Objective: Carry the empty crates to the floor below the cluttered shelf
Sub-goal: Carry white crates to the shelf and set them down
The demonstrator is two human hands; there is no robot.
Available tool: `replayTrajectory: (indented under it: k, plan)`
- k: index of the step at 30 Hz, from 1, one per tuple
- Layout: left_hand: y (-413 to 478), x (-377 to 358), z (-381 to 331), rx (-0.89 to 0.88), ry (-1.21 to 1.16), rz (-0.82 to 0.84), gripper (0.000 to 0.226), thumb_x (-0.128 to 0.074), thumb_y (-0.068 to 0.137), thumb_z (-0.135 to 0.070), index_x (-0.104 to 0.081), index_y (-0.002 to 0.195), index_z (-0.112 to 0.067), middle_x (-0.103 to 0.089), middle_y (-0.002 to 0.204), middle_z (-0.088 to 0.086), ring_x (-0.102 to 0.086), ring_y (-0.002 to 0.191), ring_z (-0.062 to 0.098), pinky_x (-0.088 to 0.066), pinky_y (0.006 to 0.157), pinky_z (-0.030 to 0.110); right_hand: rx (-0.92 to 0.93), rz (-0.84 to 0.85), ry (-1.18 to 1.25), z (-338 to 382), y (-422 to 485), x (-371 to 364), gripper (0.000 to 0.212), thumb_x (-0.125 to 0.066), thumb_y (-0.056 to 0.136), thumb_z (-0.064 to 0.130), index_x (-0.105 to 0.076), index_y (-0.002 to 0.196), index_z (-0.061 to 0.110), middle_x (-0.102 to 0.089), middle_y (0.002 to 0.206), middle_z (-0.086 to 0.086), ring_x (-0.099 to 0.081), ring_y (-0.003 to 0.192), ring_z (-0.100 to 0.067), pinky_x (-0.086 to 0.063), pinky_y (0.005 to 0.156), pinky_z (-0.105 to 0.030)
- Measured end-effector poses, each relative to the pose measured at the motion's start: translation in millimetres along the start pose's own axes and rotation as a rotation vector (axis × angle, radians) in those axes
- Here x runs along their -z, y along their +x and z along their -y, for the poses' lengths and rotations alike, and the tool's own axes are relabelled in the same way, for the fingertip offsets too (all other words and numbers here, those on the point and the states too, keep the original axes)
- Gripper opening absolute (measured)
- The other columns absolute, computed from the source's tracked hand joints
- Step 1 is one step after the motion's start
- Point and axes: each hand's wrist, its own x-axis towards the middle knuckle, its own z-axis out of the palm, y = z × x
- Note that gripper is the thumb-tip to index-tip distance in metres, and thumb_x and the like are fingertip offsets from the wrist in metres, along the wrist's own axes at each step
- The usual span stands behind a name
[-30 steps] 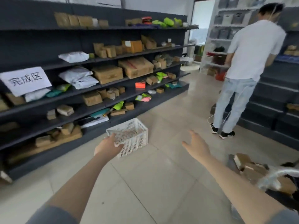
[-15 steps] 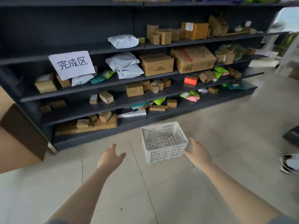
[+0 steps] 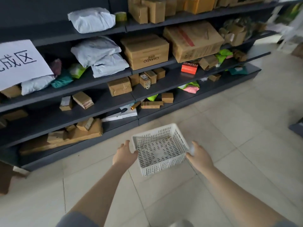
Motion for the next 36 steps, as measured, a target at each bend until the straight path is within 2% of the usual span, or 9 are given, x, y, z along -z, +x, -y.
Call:
replayTrajectory:
  k: [5, 10, 13, 19, 27, 32, 36]
  plan:
    - [98.6, -25.5, -36.5, 0.064, 0.005, 0.054, 0.065, -0.054, 0.09, -0.037, -0.027, 0.146, -0.017, -0.047, 0.138, 0.011, -0.048, 0.126, 0.029, -0.048, 0.093, 0.043, -0.035, 0.061, -0.011, -9.7, 106.5, 1.9, 0.061, -0.058, 0.087, 0.03, -0.034, 0.14, 0.012, -0.053, 0.131, -0.016, -0.053, 0.119, -0.031, -0.045, 0.093, -0.034]
    - [181.6, -51.6, -61.7, 0.214, -0.033, 0.073, 0.069, -0.056, 0.088, -0.038, -0.025, 0.147, -0.018, -0.043, 0.145, 0.012, -0.044, 0.131, 0.031, -0.047, 0.1, 0.046, -0.075, 0.182, -0.02, -20.1, 212.7, 2.1, 0.064, -0.057, 0.088, 0.031, -0.029, 0.142, 0.01, -0.05, 0.134, -0.017, -0.052, 0.121, -0.032, -0.044, 0.095, -0.035]
    - [231.6, -64.3, -76.5, 0.301, -0.046, 0.065, 0.068, -0.056, 0.089, -0.037, -0.026, 0.146, -0.016, -0.043, 0.144, 0.012, -0.046, 0.13, 0.032, -0.048, 0.096, 0.046, -0.095, 0.246, -0.058, -28.9, 274.1, 1.9, 0.065, -0.057, 0.088, 0.033, -0.029, 0.142, 0.012, -0.05, 0.134, -0.016, -0.052, 0.121, -0.031, -0.044, 0.096, -0.035]
    - [325.7, -109.2, -80.3, 0.36, -0.005, 0.059, 0.067, -0.055, 0.089, -0.037, -0.028, 0.146, -0.015, -0.045, 0.142, 0.014, -0.045, 0.129, 0.034, -0.045, 0.101, 0.047, -0.174, 0.319, -0.098, -40.3, 389.9, -27.1, 0.069, -0.058, 0.087, 0.031, -0.026, 0.144, 0.01, -0.048, 0.137, -0.018, -0.051, 0.122, -0.033, -0.045, 0.096, -0.037]
    - [440.4, -210.9, -29.2, 0.508, -0.07, 0.046, 0.064, -0.058, 0.088, -0.028, -0.029, 0.142, -0.013, -0.052, 0.132, 0.02, -0.051, 0.121, 0.04, -0.047, 0.093, 0.048, -0.257, 0.277, -0.011, -75.0, 517.8, -149.4, 0.067, -0.061, 0.087, 0.026, -0.026, 0.143, 0.011, -0.049, 0.135, -0.019, -0.052, 0.12, -0.035, -0.047, 0.094, -0.039]
    - [495.5, -307.0, 47.2, 0.631, -0.033, 0.034, 0.07, -0.06, 0.085, -0.021, -0.024, 0.144, -0.01, -0.049, 0.133, 0.023, -0.046, 0.123, 0.042, -0.045, 0.094, 0.051, -0.357, 0.294, -0.034, -141.7, 594.4, -255.5, 0.084, -0.064, 0.083, 0.025, -0.013, 0.148, 0.015, -0.041, 0.143, -0.021, -0.047, 0.126, -0.038, -0.043, 0.1, -0.042]
    - [522.3, -371.8, 105.9, 0.741, -0.019, 0.018, 0.07, -0.063, 0.083, -0.022, -0.026, 0.14, -0.008, -0.05, 0.132, 0.025, -0.047, 0.121, 0.044, -0.045, 0.095, 0.052, -0.457, 0.25, -0.055, -202.1, 633.7, -314.7, 0.088, -0.068, 0.081, 0.029, -0.012, 0.147, 0.012, -0.04, 0.144, -0.021, -0.046, 0.127, -0.039, -0.043, 0.099, -0.04]
